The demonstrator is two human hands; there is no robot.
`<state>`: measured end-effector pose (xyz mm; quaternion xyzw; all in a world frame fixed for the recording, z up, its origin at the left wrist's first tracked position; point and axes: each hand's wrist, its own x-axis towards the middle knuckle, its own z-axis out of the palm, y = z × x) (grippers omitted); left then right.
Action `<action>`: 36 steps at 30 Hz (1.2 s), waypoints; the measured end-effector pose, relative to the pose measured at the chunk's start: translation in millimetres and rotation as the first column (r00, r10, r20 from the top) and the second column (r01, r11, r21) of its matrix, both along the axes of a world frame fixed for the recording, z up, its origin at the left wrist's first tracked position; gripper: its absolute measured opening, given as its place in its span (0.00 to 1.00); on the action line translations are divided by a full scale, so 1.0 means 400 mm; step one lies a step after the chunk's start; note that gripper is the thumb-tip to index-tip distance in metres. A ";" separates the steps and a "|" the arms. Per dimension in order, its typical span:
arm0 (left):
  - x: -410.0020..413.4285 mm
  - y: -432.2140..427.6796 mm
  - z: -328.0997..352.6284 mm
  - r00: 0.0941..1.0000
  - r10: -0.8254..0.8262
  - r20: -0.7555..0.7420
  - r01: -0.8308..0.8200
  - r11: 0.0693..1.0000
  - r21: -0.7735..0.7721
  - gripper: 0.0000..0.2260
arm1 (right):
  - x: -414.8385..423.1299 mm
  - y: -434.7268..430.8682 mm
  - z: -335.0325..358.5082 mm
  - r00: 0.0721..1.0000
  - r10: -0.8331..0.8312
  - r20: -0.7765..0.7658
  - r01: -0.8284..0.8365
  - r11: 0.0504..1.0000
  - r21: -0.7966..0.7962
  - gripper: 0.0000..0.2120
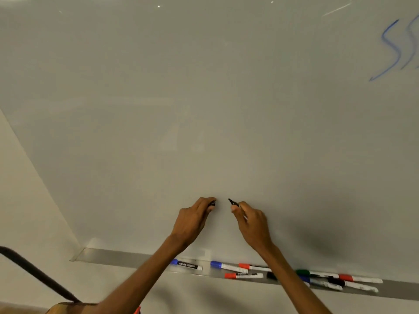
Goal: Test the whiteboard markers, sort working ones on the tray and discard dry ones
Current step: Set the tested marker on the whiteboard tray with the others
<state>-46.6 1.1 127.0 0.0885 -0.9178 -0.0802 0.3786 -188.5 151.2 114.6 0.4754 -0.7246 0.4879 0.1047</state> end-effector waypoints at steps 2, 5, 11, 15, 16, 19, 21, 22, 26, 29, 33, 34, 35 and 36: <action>-0.012 0.015 0.050 0.996 0.026 -0.084 -0.023 0.999 0.042 0.13 | 0.021 -0.002 0.074 0.994 0.042 0.098 -0.029 0.992 -0.124 0.12; -0.039 0.026 0.137 0.974 0.046 -0.222 -0.042 0.999 0.023 0.14 | 0.037 -0.008 0.194 0.981 0.113 0.158 -0.066 0.958 -0.278 0.12; -0.094 0.040 0.326 0.856 -0.007 -0.517 -0.035 0.997 -0.072 0.13 | 0.022 -0.008 0.398 0.983 0.182 0.010 -0.163 0.906 -0.389 0.12; -0.145 0.044 0.454 0.788 -0.034 -0.615 -0.047 0.992 -0.116 0.13 | 0.026 -0.003 0.524 0.954 0.281 0.102 -0.192 0.839 -0.508 0.10; -0.158 0.045 0.484 0.778 -0.038 -0.627 -0.052 0.991 -0.126 0.13 | 0.026 -0.002 0.552 0.936 0.329 0.128 -0.212 0.815 -0.540 0.10; -0.194 0.042 0.559 0.767 -0.043 -0.640 -0.064 0.988 -0.143 0.14 | 0.021 0.011 0.627 0.871 0.480 0.099 -0.339 0.736 -0.586 0.15; -0.213 0.038 0.600 0.758 -0.040 -0.651 -0.071 0.987 -0.144 0.13 | 0.016 0.023 0.665 0.859 0.509 0.048 -0.397 0.723 -0.566 0.19; -0.222 0.036 0.618 0.751 -0.039 -0.659 -0.077 0.986 -0.146 0.13 | 0.014 0.028 0.681 0.864 0.502 0.032 -0.405 0.732 -0.548 0.22; -0.242 0.022 0.671 0.729 -0.036 -0.683 -0.101 0.982 -0.160 0.13 | -0.008 0.025 0.721 0.940 0.341 -0.026 -0.311 0.820 -0.480 0.27; -0.252 0.012 0.681 0.719 -0.047 -0.694 -0.105 0.979 -0.175 0.15 | -0.016 0.024 0.747 0.939 0.343 -0.034 -0.302 0.771 -0.561 0.17; -0.263 0.011 0.671 0.690 -0.046 -0.722 -0.141 0.970 -0.197 0.17 | -0.020 0.020 0.787 0.958 0.276 0.076 -0.147 0.704 -0.695 0.17; -0.265 0.012 0.672 0.682 -0.040 -0.730 -0.155 0.968 -0.198 0.17 | -0.023 0.015 0.796 0.963 0.249 0.099 -0.106 0.694 -0.712 0.18; -0.268 0.012 0.672 0.677 -0.037 -0.735 -0.165 0.966 -0.201 0.18 | -0.026 0.009 0.804 0.965 0.235 0.116 -0.079 0.685 -0.725 0.18; -0.270 0.011 0.672 0.673 -0.037 -0.738 -0.171 0.964 -0.204 0.18 | -0.031 0.002 0.811 0.968 0.217 0.123 -0.059 0.679 -0.732 0.18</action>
